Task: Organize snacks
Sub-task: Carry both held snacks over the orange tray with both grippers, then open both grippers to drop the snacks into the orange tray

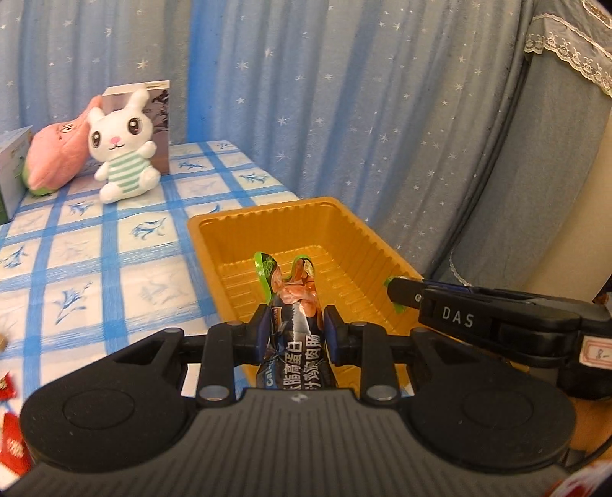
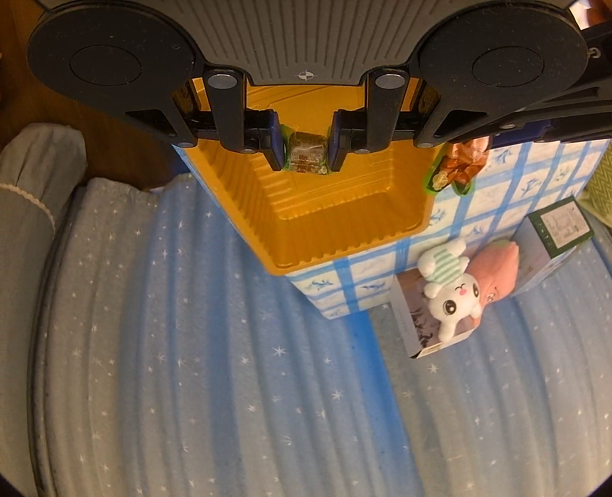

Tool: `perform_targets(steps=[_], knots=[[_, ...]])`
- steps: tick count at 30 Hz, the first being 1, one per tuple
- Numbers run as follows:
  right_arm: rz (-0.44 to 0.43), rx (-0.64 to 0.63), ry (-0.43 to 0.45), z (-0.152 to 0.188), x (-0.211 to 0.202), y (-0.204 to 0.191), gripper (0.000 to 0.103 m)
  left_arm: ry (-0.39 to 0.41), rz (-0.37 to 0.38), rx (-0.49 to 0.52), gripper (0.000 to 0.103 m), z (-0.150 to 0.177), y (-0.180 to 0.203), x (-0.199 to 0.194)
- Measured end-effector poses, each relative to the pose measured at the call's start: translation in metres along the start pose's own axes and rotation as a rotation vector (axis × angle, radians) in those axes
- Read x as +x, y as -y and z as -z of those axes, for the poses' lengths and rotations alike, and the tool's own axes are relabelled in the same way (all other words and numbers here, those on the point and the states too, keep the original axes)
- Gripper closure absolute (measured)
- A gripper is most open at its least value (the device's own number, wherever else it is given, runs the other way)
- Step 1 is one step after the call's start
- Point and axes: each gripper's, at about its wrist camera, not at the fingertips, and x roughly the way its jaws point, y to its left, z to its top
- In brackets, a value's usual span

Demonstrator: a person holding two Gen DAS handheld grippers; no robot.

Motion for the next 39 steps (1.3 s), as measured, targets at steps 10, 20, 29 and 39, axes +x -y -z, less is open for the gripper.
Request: perform_targets(steps=[10,20,29,39], knots=[[-0.009,0.031,-0.011,0.000,0.005,0.006,0.078,-0.003,-0.052,-0.037,0.077,0.009,-0.019,-0.009],[-0.019,0.039,-0.024,0.000,0.012,0.001,0.077,-0.004,-0.073,-0.058,0.077,0.015,-0.027,-0.021],[-0.032,0.095,0.007,-0.004,-0.002,0.005,0.024,-0.016,-0.107,-0.063,0.072,0.021,-0.031,-0.041],[-0.005,0.016,-0.015,0.006,-0.050,-0.028,0.024,0.012,-0.157,-0.081,0.058,0.032,-0.039,-0.095]])
